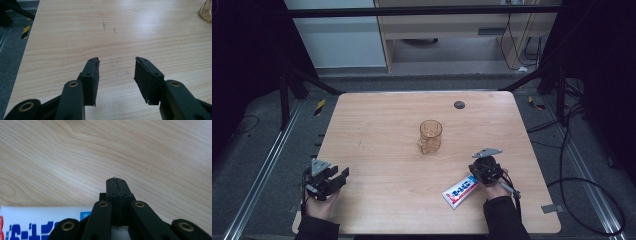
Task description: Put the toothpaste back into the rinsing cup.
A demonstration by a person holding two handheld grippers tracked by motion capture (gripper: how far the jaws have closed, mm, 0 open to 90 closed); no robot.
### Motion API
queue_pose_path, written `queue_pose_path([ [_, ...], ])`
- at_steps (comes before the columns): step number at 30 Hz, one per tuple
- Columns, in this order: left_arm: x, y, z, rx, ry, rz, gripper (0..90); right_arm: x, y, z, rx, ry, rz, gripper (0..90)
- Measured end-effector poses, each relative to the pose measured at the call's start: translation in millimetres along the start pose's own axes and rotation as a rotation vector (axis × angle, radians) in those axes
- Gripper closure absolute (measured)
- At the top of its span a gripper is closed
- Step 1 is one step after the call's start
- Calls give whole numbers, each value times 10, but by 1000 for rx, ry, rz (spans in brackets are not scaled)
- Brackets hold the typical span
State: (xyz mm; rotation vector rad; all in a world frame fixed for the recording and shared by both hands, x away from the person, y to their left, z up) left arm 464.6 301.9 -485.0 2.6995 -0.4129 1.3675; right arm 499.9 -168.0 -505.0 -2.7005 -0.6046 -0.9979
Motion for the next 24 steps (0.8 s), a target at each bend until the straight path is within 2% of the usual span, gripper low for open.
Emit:
queue_pose_path([
  [15,-4,4,2,2,-3,2,525,-166,97,-205,-2,-12,12,900],
  [24,-4,12,2,0,-3,7,523,-269,97,-293,19,-30,15,900],
])
Point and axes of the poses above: each handheld gripper's, and its own axes: z roughly forward along the jaws, x roughly out of its top, y roughly to its right, the point moved 4 cm from there along z, roughly forward along the jaws, and after that the axes turned 5 degrees about z, right-handed, at the moved point
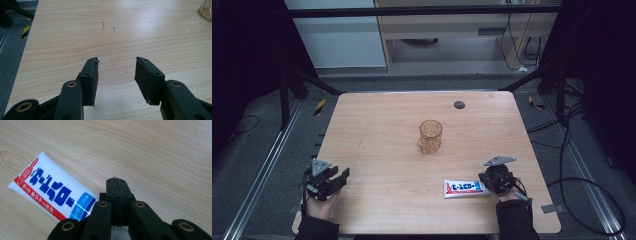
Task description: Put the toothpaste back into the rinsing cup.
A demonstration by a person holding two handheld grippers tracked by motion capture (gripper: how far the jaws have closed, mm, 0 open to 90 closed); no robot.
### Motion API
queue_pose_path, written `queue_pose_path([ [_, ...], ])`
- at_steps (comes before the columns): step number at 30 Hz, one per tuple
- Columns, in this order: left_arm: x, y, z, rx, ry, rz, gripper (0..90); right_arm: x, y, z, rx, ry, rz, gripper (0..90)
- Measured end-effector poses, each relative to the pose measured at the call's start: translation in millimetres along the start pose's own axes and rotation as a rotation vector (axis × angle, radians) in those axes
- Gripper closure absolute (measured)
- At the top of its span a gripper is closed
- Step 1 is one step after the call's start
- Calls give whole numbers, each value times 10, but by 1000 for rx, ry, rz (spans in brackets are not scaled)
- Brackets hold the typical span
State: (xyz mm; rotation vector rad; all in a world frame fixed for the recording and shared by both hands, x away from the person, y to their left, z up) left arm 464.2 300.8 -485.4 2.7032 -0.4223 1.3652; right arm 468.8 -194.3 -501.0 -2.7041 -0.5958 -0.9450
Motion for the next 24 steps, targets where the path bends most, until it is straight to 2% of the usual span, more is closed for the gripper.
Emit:
queue_pose_path([
  [13,2,8,-2,-2,0,3,522,-176,-69,-139,36,-7,-6,900],
  [24,4,19,-2,-5,1,2,520,-306,-153,-238,85,-9,-10,900],
])
Point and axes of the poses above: each handheld gripper's, and its own axes: z roughly forward along the jaws, x roughly out of its top, y roughly to its right, the point moved 4 cm from there along z, roughly forward along the jaws, and after that the axes turned 5 degrees about z, right-handed, at the moved point
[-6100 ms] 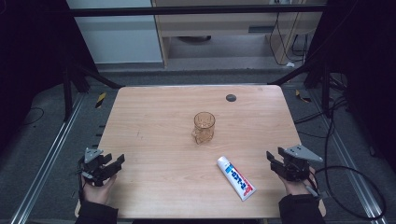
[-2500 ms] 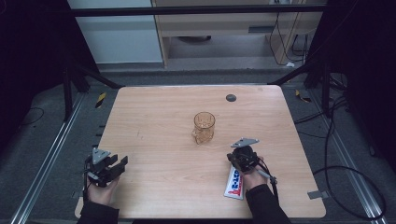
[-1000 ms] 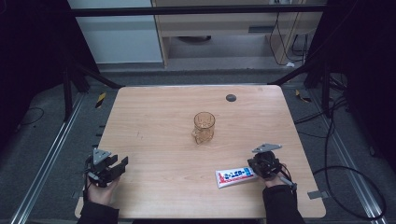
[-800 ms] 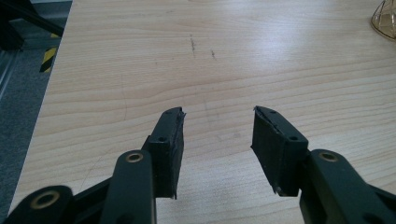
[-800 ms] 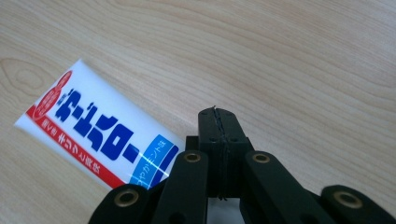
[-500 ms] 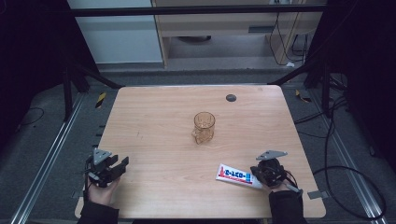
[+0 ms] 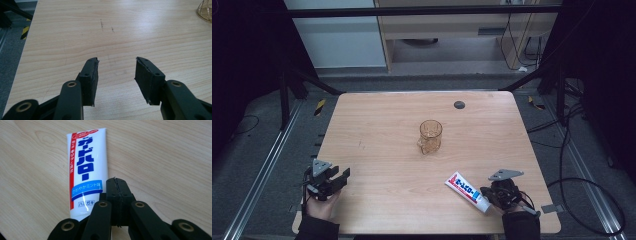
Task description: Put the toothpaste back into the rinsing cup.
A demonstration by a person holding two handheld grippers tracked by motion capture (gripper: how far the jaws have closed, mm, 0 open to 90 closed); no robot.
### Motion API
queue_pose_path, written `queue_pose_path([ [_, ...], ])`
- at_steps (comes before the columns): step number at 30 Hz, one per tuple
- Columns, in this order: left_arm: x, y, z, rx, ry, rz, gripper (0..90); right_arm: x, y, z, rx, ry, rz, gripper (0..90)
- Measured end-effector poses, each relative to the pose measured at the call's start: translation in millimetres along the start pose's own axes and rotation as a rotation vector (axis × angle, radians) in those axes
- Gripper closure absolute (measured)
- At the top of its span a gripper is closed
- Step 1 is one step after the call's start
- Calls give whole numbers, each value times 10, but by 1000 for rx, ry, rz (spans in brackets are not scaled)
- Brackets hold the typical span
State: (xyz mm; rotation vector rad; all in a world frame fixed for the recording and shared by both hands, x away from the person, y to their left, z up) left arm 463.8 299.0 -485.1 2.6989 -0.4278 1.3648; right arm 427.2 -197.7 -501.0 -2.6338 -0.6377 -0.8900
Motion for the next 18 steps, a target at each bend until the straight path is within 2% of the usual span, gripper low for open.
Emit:
queue_pose_path([
  [7,-2,5,4,-1,-3,5,510,-38,-83,2,18,-5,6,900],
  [12,0,5,1,-2,1,5,505,-40,-87,12,20,-13,8,900],
  [14,-1,2,5,-2,-2,5,503,-14,-57,-19,11,5,13,890],
  [18,-7,7,21,-6,-8,9,496,63,-11,-112,-3,52,36,808],
])
Point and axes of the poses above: each handheld gripper's, and its own axes: z roughly forward along the jaws, x roughly out of its top, y roughly to its right, the point moved 4 cm from there along z, roughly forward along the jaws, and after that the axes turned 5 degrees about z, right-handed, at the moved point
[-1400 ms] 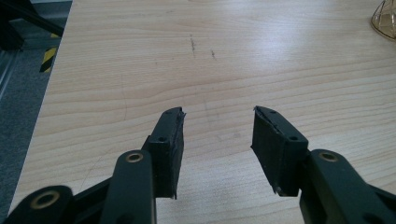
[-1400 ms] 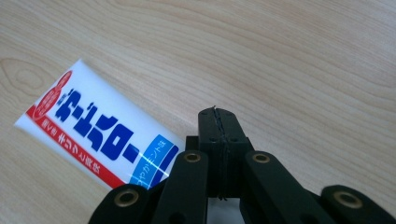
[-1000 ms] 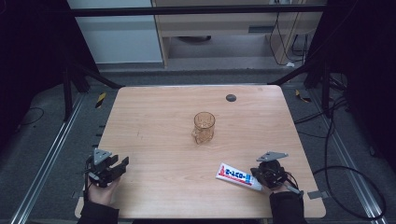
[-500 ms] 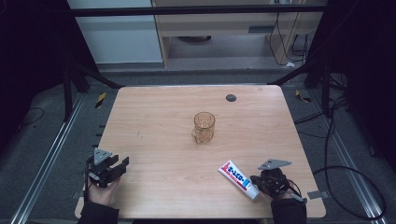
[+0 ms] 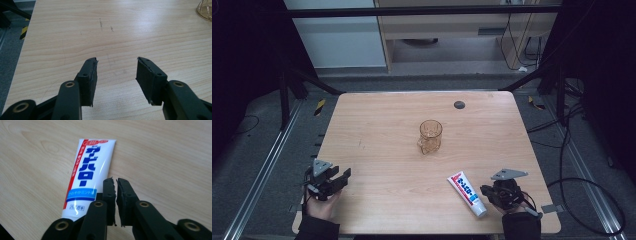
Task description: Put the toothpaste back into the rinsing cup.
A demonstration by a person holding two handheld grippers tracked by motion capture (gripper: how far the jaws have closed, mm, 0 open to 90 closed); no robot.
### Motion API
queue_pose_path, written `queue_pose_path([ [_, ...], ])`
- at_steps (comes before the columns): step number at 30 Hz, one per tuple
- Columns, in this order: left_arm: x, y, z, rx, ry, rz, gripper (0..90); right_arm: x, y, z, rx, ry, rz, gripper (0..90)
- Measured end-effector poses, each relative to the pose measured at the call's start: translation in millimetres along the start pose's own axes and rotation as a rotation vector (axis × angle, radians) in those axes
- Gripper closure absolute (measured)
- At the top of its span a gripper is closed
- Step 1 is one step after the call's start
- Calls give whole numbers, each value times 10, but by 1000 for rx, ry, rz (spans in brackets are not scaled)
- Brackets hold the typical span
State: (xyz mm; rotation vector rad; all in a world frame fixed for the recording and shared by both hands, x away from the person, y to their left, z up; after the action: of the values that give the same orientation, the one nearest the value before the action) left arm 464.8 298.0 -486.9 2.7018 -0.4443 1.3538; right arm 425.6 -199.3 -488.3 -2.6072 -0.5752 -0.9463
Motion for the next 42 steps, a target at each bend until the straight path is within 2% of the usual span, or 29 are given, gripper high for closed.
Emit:
queue_pose_path([
  [3,-1,6,6,-3,0,3,480,67,13,-51,-25,21,4,701],
  [5,-3,3,11,-5,-2,3,462,145,-5,-88,-26,19,-5,590],
  [6,-4,2,16,-7,-5,2,462,145,-5,-88,-26,19,-5,590],
  [8,-5,2,17,-6,-6,3,451,201,-40,-99,-21,9,-12,512],
  [9,-5,6,19,-6,-6,7,437,267,-80,-103,-12,14,-17,436],
  [10,-5,6,19,-6,-6,7,428,267,-80,-103,-12,14,-17,436],
  [12,-8,12,25,-5,-13,14,413,371,-131,-91,-9,14,-22,358],
  [18,-19,30,47,7,-26,37,376,533,-215,-42,-21,-16,-34,305],
  [23,-28,32,56,12,-32,43,358,654,-329,42,-29,-63,-77,284],
  [27,-34,46,70,7,-39,48,352,732,-413,127,-24,-110,-83,281],
  [34,-38,44,78,4,-46,48,351,741,-446,245,-23,-167,-87,282],
  [37,-42,50,81,2,-49,53,351,692,-446,322,-21,-200,-77,286],
  [42,-42,57,85,1,-50,55,352,640,-437,383,-22,-223,-67,297],
])
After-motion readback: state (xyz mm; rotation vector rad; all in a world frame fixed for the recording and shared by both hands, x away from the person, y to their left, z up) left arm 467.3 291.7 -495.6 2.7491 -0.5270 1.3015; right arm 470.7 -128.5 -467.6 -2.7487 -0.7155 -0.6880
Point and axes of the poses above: each handheld gripper's, and its own axes: z roughly forward along the jaws, x roughly out of its top, y roughly to its right, the point moved 4 cm from there along z, roughly forward along the jaws, and after that the axes turned 5 degrees about z, right-handed, at the moved point
